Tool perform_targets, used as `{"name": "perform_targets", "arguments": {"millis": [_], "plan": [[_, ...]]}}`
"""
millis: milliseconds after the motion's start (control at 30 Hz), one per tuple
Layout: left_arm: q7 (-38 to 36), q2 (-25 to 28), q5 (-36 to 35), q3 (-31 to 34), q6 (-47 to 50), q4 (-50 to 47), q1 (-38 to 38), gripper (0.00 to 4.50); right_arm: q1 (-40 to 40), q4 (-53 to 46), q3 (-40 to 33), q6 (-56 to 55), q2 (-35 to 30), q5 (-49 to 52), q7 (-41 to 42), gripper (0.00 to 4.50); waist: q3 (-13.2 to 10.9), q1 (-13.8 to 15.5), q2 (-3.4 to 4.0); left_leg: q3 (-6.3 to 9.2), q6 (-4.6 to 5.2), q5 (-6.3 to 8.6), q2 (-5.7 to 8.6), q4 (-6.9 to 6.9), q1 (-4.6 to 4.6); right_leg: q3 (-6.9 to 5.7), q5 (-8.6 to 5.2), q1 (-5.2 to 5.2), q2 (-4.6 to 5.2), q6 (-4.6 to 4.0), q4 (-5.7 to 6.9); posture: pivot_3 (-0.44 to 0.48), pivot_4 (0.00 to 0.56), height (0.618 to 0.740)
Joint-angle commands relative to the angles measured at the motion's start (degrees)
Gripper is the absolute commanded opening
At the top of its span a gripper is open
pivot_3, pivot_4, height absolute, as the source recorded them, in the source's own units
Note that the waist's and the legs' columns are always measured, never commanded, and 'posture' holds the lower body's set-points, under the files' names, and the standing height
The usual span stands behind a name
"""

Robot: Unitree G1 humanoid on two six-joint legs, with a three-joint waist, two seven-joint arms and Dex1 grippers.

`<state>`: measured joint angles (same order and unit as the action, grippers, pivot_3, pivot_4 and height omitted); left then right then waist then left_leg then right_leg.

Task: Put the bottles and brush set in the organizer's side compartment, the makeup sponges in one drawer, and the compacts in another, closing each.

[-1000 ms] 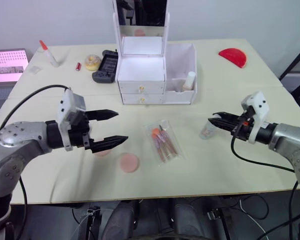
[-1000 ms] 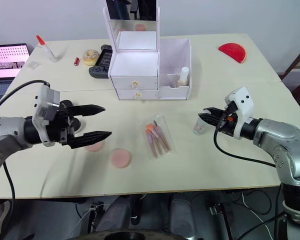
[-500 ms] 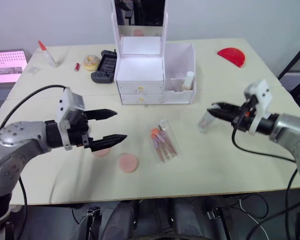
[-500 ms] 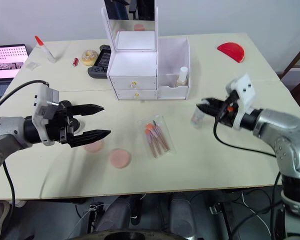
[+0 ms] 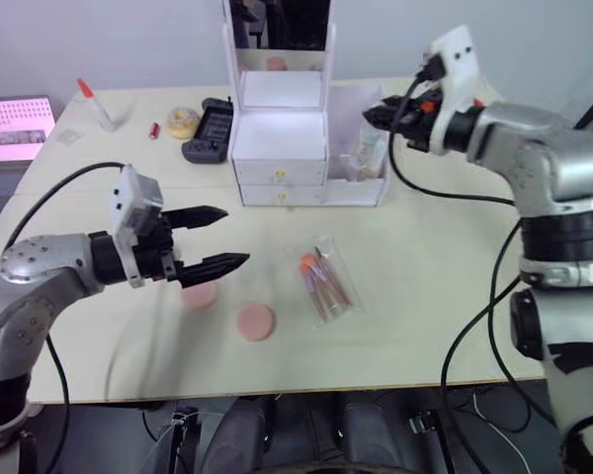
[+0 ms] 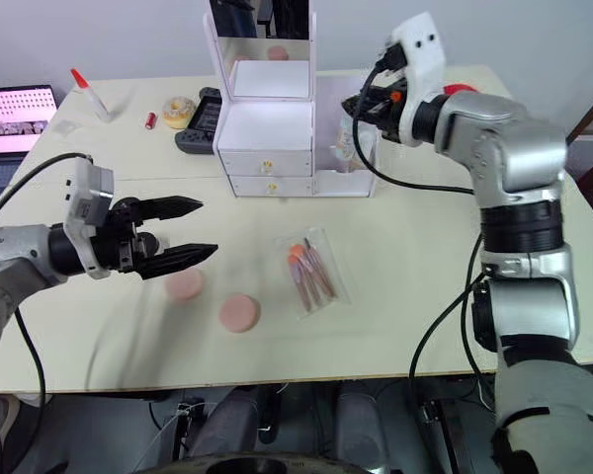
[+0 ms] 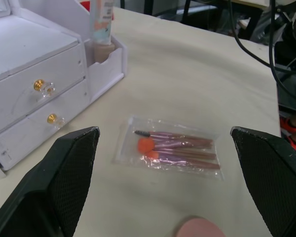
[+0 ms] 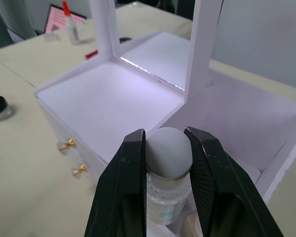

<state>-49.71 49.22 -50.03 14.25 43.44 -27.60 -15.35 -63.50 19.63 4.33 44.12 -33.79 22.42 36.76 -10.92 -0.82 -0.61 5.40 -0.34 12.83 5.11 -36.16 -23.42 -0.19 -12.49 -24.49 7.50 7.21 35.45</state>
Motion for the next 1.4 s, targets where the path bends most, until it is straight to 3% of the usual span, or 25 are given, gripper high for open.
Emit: {"name": "perform_targets", "arguments": {"millis": [33,267,800,1300,1400], "plan": [[0.6,0.6,-1.0,2.4,-0.6,-2.4,-0.1,4.5,-3.8,5.0,-0.1,-4.8,1.3,-3.4,1.1,0.68,0.0,0.0,0.0,0.0,0.0,0.0,0.0,0.0,0.0,0.01,0.01,-0.01,0.0,0.01,0.0,0.0,0.15,0.738],[3.1,0.5,-1.2,3.6,-0.5,-3.7,0.1,4.5,-6.5,15.1,0.9,-11.1,5.6,-8.3,2.7,0.68,0.0,-0.3,0.01,0.0,-0.01,0.0,-0.05,0.03,0.01,0.04,0.05,-0.06,-0.1,0.03,0.04,0.0,0.15,0.738],[6.4,0.9,-3.8,4.7,0.0,-5.2,-1.4,4.5,-9.3,27.7,0.9,-20.3,13.2,-15.6,1.5,0.68,0.0,-0.3,0.02,0.01,-0.06,-0.03,-0.06,0.05,0.01,0.11,0.1,-0.12,-0.18,0.0,0.12,0.0,0.15,0.738],[7.2,1.7,-4.5,4.6,0.0,-4.4,-2.7,4.5,-7.0,31.4,0.0,-22.3,15.1,-17.7,1.2,0.68,0.0,-0.4,0.02,0.04,-0.16,-0.09,-0.07,0.03,0.13,0.17,0.11,-0.11,-0.26,-0.02,0.38,0.0,0.15,0.738],[7.1,1.9,-4.4,4.5,0.0,-4.1,-2.9,4.5,-7.1,31.0,-0.5,-22.0,15.1,-17.5,1.4,2.05,0.0,-0.4,0.02,0.05,-0.17,-0.09,-0.07,0.03,0.13,0.17,0.11,-0.11,-0.26,-0.02,0.43,0.0,0.15,0.738]]}}
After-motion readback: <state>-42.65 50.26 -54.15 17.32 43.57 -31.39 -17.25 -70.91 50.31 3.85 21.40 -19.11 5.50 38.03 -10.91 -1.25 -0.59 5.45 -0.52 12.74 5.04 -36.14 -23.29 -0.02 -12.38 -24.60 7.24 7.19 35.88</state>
